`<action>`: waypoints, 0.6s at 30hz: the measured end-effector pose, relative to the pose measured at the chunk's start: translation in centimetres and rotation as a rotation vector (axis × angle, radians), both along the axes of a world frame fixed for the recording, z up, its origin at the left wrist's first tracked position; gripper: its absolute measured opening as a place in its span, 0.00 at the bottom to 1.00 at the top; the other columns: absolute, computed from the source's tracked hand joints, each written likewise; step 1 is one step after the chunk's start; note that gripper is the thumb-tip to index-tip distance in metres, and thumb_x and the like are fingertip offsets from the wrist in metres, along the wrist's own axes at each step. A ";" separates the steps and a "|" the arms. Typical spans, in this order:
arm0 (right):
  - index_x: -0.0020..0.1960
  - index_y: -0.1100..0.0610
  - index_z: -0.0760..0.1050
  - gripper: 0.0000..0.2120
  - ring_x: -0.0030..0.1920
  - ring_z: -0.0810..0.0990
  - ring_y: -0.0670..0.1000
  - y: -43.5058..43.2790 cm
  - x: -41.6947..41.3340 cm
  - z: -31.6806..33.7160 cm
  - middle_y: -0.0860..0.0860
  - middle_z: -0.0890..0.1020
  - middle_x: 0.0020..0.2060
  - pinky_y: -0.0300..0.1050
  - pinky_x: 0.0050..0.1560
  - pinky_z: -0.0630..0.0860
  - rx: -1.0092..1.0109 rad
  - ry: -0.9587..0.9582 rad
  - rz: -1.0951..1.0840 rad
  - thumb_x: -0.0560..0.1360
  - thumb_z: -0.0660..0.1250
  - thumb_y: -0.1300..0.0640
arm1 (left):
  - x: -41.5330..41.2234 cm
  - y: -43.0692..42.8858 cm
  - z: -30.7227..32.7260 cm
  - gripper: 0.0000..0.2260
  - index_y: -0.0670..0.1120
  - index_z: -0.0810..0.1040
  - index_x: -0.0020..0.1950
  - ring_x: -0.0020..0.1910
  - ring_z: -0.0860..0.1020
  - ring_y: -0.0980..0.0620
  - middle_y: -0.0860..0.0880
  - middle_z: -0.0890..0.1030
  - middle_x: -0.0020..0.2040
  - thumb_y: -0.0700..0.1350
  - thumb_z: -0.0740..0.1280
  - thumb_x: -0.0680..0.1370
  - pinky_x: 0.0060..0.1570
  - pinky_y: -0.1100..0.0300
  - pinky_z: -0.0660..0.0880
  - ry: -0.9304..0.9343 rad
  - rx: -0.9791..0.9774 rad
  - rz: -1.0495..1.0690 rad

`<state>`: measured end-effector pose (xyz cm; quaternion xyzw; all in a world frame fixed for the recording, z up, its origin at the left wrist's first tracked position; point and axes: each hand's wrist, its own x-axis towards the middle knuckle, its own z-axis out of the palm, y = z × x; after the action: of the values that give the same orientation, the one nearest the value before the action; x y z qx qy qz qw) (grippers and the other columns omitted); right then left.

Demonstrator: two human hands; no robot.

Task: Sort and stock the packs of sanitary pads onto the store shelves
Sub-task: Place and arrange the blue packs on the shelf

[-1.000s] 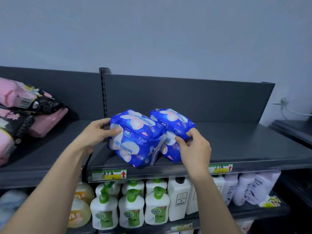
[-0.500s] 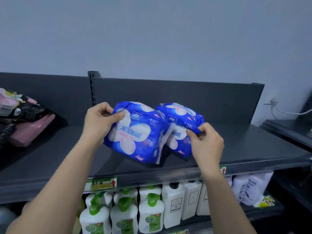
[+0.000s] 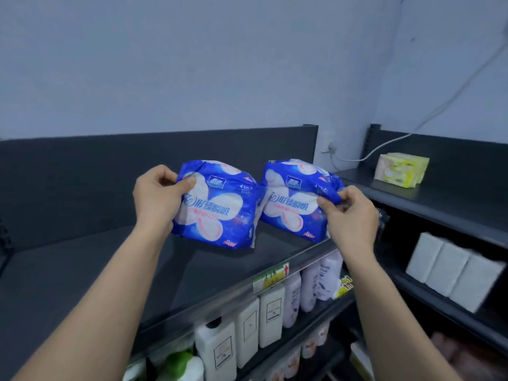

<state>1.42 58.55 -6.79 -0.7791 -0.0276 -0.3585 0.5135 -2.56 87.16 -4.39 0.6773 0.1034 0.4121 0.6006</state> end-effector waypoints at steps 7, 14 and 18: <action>0.37 0.59 0.73 0.12 0.34 0.75 0.52 -12.0 2.1 -0.8 0.48 0.77 0.30 0.48 0.41 0.71 0.035 0.033 -0.182 0.70 0.75 0.57 | 7.7 -10.4 -1.1 0.17 0.47 0.69 0.30 0.32 0.71 0.53 0.51 0.73 0.30 0.42 0.77 0.69 0.36 0.56 0.69 0.007 -0.006 -0.126; 0.34 0.57 0.70 0.14 0.33 0.73 0.51 -26.3 3.5 0.0 0.50 0.77 0.29 0.47 0.38 0.70 0.050 0.049 -0.300 0.70 0.75 0.57 | 14.1 -25.0 -1.7 0.17 0.47 0.69 0.30 0.29 0.68 0.54 0.50 0.73 0.30 0.41 0.76 0.70 0.33 0.58 0.67 0.004 -0.036 -0.260; 0.33 0.55 0.70 0.15 0.31 0.72 0.47 -34.4 4.0 0.6 0.46 0.76 0.28 0.44 0.37 0.68 0.023 0.060 -0.366 0.70 0.75 0.58 | 16.9 -34.1 -1.7 0.17 0.48 0.68 0.30 0.29 0.68 0.53 0.50 0.72 0.30 0.42 0.76 0.70 0.33 0.58 0.67 0.011 -0.085 -0.350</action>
<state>5.43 24.10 -6.24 -0.7753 0.1342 -0.4232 0.4492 14.33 53.09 -6.05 0.6610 0.0045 0.2929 0.6908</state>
